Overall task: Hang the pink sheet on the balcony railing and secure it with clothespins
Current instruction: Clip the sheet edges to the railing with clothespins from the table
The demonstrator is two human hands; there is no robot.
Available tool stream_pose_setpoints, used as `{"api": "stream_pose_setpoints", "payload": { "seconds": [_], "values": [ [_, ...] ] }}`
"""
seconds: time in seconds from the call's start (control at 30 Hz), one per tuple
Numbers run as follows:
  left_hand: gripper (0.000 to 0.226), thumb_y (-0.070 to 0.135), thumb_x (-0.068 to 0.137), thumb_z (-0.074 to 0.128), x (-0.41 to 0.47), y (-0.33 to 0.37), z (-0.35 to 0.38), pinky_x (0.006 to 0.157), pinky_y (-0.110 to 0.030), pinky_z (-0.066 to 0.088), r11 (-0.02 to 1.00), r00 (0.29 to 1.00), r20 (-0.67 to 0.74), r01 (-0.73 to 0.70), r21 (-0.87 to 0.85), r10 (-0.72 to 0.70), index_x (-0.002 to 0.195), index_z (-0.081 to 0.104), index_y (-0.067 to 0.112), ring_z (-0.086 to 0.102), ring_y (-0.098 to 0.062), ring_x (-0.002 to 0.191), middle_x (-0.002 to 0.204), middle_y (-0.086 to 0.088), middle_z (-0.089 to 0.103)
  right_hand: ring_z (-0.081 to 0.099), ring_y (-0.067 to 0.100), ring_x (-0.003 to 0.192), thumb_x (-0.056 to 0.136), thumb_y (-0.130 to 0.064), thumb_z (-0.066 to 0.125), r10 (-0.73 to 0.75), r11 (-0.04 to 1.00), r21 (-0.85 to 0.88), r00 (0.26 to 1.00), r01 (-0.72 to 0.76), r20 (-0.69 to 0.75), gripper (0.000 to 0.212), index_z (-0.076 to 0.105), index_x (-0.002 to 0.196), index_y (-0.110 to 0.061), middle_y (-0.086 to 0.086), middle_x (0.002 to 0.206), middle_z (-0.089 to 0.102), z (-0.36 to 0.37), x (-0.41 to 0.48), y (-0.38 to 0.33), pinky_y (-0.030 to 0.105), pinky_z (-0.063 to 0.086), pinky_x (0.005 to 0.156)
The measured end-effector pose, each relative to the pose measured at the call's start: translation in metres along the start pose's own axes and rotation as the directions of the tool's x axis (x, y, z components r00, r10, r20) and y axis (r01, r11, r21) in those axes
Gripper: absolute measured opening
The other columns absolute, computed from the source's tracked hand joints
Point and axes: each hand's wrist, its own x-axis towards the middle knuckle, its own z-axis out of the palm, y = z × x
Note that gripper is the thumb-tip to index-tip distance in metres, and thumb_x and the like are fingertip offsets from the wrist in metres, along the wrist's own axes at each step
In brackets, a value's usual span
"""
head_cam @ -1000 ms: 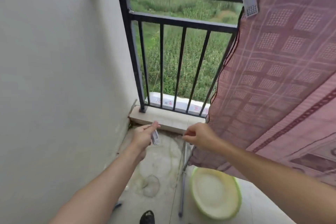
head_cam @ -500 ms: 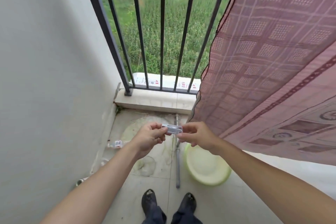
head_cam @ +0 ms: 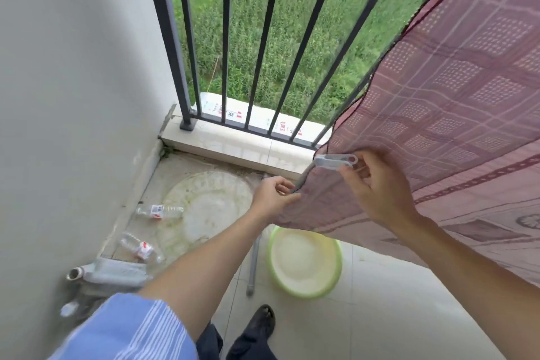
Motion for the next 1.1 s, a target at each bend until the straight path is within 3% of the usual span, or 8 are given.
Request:
{"api": "stream_pose_setpoints", "payload": {
  "seconds": [0.17,0.3,0.43,0.5,0.7,0.9,1.0,1.1],
  "values": [
    [0.027,0.022,0.075,0.075,0.020,0.016,0.045,0.057,-0.031,0.037,0.978,0.971,-0.154,-0.163,0.132,0.183,0.059,0.054,0.019,0.050,-0.018,0.063,0.066,0.000,0.055,0.060,0.001,0.067,0.084,-0.056,0.046,-0.043,0.997,0.060,0.998,0.045,-0.041,0.028,0.054,0.096,-0.033,-0.020,0.070,0.060,-0.001,0.000,0.018,0.032,0.048,0.060],
    [0.009,0.006,0.081,0.070,0.035,0.008,0.025,0.070,-0.035,0.046,0.973,0.964,-0.142,-0.217,0.080,0.227,0.074,0.068,0.000,0.058,-0.024,0.075,0.081,-0.016,0.064,0.060,0.001,0.073,0.083,-0.055,0.051,-0.071,0.984,0.158,0.996,0.077,-0.047,0.025,0.057,0.092,-0.033,-0.017,0.074,0.064,-0.005,0.003,0.031,0.030,0.048,0.062],
    [0.012,0.003,0.085,0.068,0.050,0.022,0.012,0.089,-0.031,0.052,0.956,0.994,-0.011,-0.108,-0.272,0.109,0.090,0.066,-0.008,0.063,-0.020,0.096,0.108,-0.016,0.068,0.062,0.004,0.075,0.082,-0.053,0.054,-0.090,0.969,0.226,0.995,0.095,-0.033,0.024,0.059,0.094,-0.032,-0.014,0.080,0.067,-0.011,0.007,0.039,0.020,0.047,0.060],
    [0.007,-0.002,0.087,0.063,0.054,0.031,0.014,0.084,-0.025,0.053,0.913,0.991,0.116,-0.008,-0.407,0.060,0.093,0.064,-0.006,0.062,-0.020,0.094,0.105,-0.014,0.065,0.062,0.001,0.075,0.082,-0.052,0.055,-0.117,0.966,0.228,0.993,0.118,-0.022,0.025,0.060,0.094,-0.031,-0.015,0.081,0.068,-0.014,0.008,0.041,0.014,0.046,0.057],
    [0.003,-0.008,0.084,0.061,0.062,0.038,0.008,0.073,-0.024,0.048,0.889,0.959,0.283,0.131,-0.438,-0.002,0.083,0.064,-0.006,0.057,-0.020,0.074,0.084,-0.016,0.062,0.053,-0.008,0.064,0.075,-0.050,0.060,-0.208,0.977,0.048,0.978,0.208,-0.006,0.029,0.063,0.089,-0.025,-0.016,0.069,0.064,-0.017,0.012,0.034,0.016,0.039,0.056],
    [0.012,-0.014,0.081,0.060,0.062,0.044,0.011,0.063,-0.022,0.046,0.874,0.966,0.257,0.135,-0.468,-0.012,0.075,0.060,-0.003,0.054,-0.019,0.066,0.075,-0.013,0.059,0.064,0.019,0.069,0.069,-0.028,0.072,-0.631,0.768,-0.208,0.772,0.606,-0.078,0.021,0.072,0.083,-0.012,-0.001,0.075,0.069,-0.024,0.023,-0.003,0.032,0.052,0.060],
    [0.023,-0.018,0.078,0.062,0.061,0.047,0.008,0.066,-0.027,0.044,0.886,0.979,0.202,0.094,-0.455,0.001,0.068,0.059,0.002,0.053,-0.020,0.066,0.070,-0.011,0.058,0.065,0.021,0.065,0.072,-0.029,0.069,-0.693,0.705,-0.272,0.718,0.655,-0.066,0.020,0.072,0.084,-0.012,-0.002,0.075,0.068,-0.034,0.035,-0.016,0.034,0.052,0.058],
    [0.017,-0.015,0.082,0.058,0.056,0.053,0.009,0.076,-0.033,0.049,0.956,0.984,0.164,-0.023,-0.293,0.074,0.089,0.067,-0.002,0.056,-0.022,0.076,0.082,-0.016,0.063,0.066,0.023,0.059,0.071,-0.029,0.068,-0.710,0.676,-0.314,0.703,0.666,-0.038,0.022,0.072,0.083,-0.012,-0.002,0.073,0.069,-0.042,0.043,-0.022,0.033,0.053,0.053]
  ]
}}
